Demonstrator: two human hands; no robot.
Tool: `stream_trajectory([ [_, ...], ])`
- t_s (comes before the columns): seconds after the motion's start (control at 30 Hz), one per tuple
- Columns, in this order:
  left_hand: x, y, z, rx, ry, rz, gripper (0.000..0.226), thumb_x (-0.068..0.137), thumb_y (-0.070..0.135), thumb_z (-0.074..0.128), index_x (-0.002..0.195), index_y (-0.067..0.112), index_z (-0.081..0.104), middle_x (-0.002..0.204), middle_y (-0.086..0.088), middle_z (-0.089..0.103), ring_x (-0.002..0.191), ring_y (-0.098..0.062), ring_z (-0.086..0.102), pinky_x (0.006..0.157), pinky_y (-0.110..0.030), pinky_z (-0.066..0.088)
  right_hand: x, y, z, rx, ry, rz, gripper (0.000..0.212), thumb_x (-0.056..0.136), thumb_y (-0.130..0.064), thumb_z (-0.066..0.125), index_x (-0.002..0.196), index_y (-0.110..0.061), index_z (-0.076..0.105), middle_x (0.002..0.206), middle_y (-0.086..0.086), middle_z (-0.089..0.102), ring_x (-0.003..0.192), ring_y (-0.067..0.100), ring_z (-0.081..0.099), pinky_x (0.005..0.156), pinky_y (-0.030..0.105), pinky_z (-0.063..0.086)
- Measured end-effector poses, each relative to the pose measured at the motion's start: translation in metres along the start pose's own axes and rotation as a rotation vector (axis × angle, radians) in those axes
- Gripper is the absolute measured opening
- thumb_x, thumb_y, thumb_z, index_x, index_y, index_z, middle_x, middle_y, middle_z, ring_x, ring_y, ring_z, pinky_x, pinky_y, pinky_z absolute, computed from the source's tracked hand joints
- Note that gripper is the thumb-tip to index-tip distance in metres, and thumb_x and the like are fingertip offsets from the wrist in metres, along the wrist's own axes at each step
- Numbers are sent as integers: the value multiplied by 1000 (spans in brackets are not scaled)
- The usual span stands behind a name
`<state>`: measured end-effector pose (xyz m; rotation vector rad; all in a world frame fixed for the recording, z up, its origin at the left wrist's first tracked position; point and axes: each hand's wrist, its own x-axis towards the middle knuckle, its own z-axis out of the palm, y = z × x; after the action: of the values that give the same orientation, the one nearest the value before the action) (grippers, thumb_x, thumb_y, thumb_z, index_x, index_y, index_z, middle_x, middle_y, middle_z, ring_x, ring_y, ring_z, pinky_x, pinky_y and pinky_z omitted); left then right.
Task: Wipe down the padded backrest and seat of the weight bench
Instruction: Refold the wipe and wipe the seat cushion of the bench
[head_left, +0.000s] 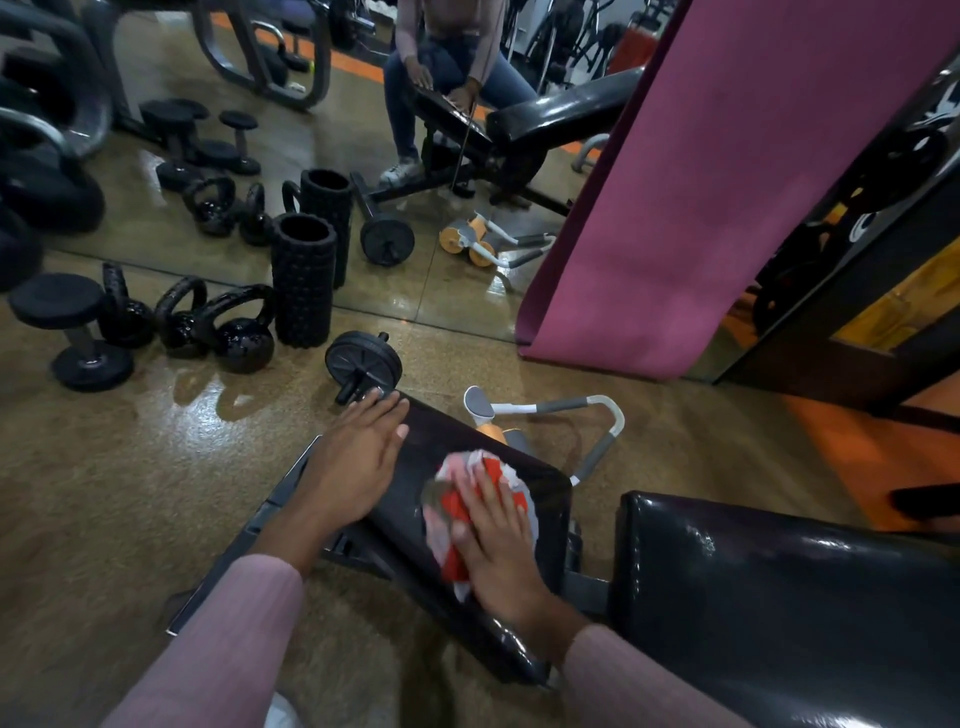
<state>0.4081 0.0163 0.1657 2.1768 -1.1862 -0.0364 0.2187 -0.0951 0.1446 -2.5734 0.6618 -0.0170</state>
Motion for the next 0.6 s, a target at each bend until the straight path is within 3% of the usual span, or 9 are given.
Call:
stream_trajectory([
  [0.07,0,2,-5,-99,10,-23,58,94,39,24,141,11,43,148,-3,39,141,-16,27,112,-23,10,24,-30,4,14,47,137,52,102,-46,18,141,-52,-15,156,-18,-23,144,11,-25,117,49,-11],
  [0.1,0,2,-6,-138,10,-26,57,94,38,26,141,12,43,148,-3,40,140,-15,29,111,-22,10,29,-44,6,-13,56,119,53,103,-42,20,140,-50,-17,156,-15,-24,143,13,-27,117,47,-13],
  [0.2,-1,2,-8,-207,11,-10,54,94,38,29,139,13,45,146,-2,44,138,-12,31,114,-26,18,13,-66,9,-101,17,-160,58,103,-39,23,146,-45,-15,157,-14,-25,141,14,-33,116,45,-15],
  [0.33,-5,3,-11,-255,14,-4,53,95,40,31,140,15,45,145,3,43,138,-8,31,114,-30,24,-8,-20,-5,-171,-127,-399,55,102,-41,30,150,-44,3,159,-19,-13,145,13,-24,118,44,-10],
  [0.43,-11,2,-10,-225,19,40,52,96,39,32,139,14,47,144,0,45,136,-7,32,113,-25,22,6,-10,-9,-91,-115,-260,54,101,-48,27,148,-48,1,157,-24,-15,144,8,-24,119,49,-6],
  [0.53,-15,1,-11,-234,36,50,50,96,35,34,139,13,46,145,5,41,138,-8,31,113,-22,21,36,-50,1,-35,7,-63,53,103,-41,23,148,-45,-6,156,-20,-20,142,8,-28,118,49,-7],
  [0.6,-16,2,-14,-228,78,55,49,97,34,35,139,13,45,145,7,38,139,-9,29,114,-26,23,50,-80,6,-90,-8,-44,57,103,-37,26,147,-38,-10,155,-13,-23,140,12,-32,117,47,-12],
])
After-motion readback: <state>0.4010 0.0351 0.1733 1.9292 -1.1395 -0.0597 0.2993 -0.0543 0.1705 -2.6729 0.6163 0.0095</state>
